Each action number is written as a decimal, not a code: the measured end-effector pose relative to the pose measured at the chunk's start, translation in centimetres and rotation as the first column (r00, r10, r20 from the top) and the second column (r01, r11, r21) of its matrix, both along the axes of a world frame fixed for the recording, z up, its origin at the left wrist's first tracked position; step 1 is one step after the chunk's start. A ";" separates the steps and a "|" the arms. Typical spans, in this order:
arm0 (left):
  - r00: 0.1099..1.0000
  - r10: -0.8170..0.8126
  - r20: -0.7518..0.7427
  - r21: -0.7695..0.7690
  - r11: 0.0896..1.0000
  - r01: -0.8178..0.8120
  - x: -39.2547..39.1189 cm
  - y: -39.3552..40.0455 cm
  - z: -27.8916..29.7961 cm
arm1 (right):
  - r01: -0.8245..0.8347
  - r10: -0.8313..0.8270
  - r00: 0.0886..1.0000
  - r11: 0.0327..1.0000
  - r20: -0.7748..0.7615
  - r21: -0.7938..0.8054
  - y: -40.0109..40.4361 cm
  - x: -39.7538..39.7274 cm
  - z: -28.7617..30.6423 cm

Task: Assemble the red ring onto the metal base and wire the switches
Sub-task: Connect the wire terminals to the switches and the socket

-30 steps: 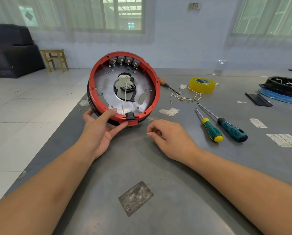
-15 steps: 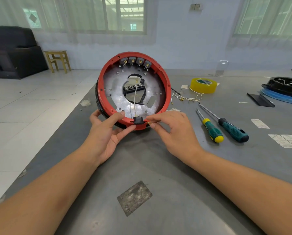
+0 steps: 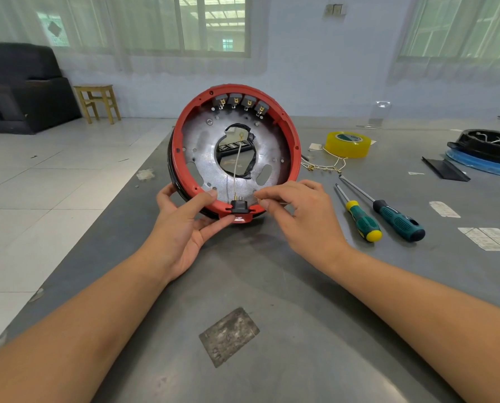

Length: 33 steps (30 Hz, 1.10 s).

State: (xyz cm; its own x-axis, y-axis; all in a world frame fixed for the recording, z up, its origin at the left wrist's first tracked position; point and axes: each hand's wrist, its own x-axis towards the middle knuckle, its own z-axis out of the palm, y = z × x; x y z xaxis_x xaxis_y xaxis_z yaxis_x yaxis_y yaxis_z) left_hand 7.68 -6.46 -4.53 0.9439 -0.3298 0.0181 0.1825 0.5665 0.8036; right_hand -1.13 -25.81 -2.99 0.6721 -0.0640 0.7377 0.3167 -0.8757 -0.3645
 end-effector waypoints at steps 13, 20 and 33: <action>1.000 -0.004 0.004 -0.001 1.000 0.004 0.3 0.1 -0.3 | -0.046 0.114 0.976 0.939 -0.183 0.340 0.1 0.1 0.5; 1.000 -0.006 0.001 -0.008 1.000 0.006 0.2 0.1 -0.2 | -0.048 0.214 0.947 0.831 -0.238 0.555 0.2 0.2 0.6; 1.000 -0.008 0.002 0.002 1.000 0.008 0.1 0.1 -0.1 | -0.042 0.234 0.949 0.756 -0.210 0.653 0.0 0.3 0.3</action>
State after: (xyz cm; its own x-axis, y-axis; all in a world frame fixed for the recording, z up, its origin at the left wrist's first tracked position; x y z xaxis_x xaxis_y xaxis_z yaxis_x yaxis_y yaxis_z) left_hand 7.79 -6.31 -4.68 0.9412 -0.3373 0.0194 0.1853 0.5635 0.8051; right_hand -0.82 -25.79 -2.67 0.8706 -0.3423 0.3534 0.2234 -0.3649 -0.9038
